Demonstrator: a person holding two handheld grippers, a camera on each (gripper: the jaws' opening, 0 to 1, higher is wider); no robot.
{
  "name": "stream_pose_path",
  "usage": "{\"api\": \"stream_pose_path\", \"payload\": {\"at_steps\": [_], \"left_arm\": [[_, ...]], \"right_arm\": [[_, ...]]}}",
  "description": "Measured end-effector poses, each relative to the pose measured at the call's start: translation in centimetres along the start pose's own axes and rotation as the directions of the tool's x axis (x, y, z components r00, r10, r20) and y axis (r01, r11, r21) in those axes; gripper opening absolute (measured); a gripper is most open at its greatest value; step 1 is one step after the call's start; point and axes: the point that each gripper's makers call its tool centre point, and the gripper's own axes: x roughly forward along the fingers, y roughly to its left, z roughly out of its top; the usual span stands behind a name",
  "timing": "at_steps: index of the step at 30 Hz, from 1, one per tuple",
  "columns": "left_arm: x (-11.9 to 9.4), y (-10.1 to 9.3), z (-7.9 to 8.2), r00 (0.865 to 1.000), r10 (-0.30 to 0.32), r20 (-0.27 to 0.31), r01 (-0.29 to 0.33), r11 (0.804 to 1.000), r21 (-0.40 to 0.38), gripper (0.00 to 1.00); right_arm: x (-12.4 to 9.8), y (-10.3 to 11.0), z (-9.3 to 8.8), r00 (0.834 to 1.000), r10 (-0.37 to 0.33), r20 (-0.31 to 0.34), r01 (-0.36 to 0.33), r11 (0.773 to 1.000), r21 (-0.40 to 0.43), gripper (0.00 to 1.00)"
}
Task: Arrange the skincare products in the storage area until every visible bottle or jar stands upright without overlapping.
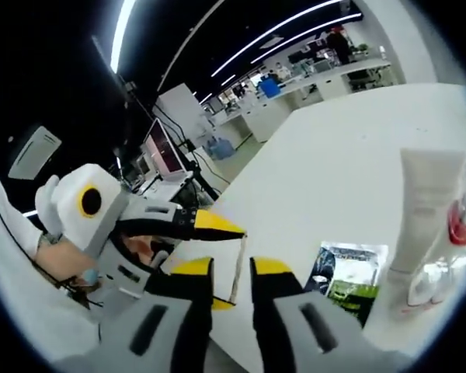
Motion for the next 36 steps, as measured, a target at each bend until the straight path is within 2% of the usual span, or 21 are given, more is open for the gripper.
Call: {"api": "stream_pose_path", "payload": {"at_steps": [9,17,21,23,24,26,29,32,34,36], "left_arm": [[0.2,-0.8,-0.1,1.000,-0.020,-0.010,0.021,1.000,0.022,0.36],[0.3,-1.1,-0.3,1.000,-0.027,-0.016,0.027,1.000,0.006,0.36],[0.4,-1.0,-0.5,0.999,-0.029,-0.018,0.028,0.999,-0.037,0.37],[0.3,-0.9,-0.7,0.999,-0.036,-0.008,0.035,0.995,-0.088,0.38],[0.2,-0.8,-0.8,0.999,-0.035,0.008,0.036,0.988,-0.147,0.40],[0.0,-0.4,-1.1,0.999,-0.027,0.019,0.030,0.978,-0.205,0.42],[-0.2,-0.2,-1.6,0.999,-0.029,0.024,0.034,0.966,-0.257,0.42],[-0.5,-0.1,-2.0,0.999,-0.033,0.039,0.044,0.940,-0.338,0.42],[-0.6,-0.2,-2.3,0.998,-0.038,0.054,0.056,0.915,-0.399,0.41],[-0.8,-0.5,-2.5,0.996,-0.054,0.067,0.080,0.877,-0.474,0.40]], "right_arm": [[0.2,-0.5,-1.3,0.998,-0.014,-0.058,0.018,0.998,0.062,0.03],[0.0,-0.9,-1.8,0.997,-0.027,-0.070,0.033,0.995,0.092,0.01],[-0.1,-1.2,-1.8,0.997,-0.041,-0.062,0.047,0.993,0.112,0.01],[-0.2,-1.4,-1.7,0.998,-0.046,-0.049,0.052,0.991,0.126,0.01],[-0.3,-1.5,-1.5,0.998,-0.049,-0.037,0.053,0.989,0.141,0.01],[-0.5,-1.8,-1.3,0.998,-0.053,-0.020,0.056,0.985,0.161,0.01],[-0.7,-1.9,-1.2,0.999,-0.049,-0.004,0.049,0.983,0.179,0.01],[-0.8,-1.7,-1.0,0.999,-0.031,0.022,0.026,0.981,0.195,0.01],[-0.8,-1.5,-0.6,0.999,-0.020,0.050,0.008,0.975,0.223,0.01],[-0.8,-1.3,-0.1,0.996,-0.007,0.092,-0.017,0.966,0.259,0.01]]}}
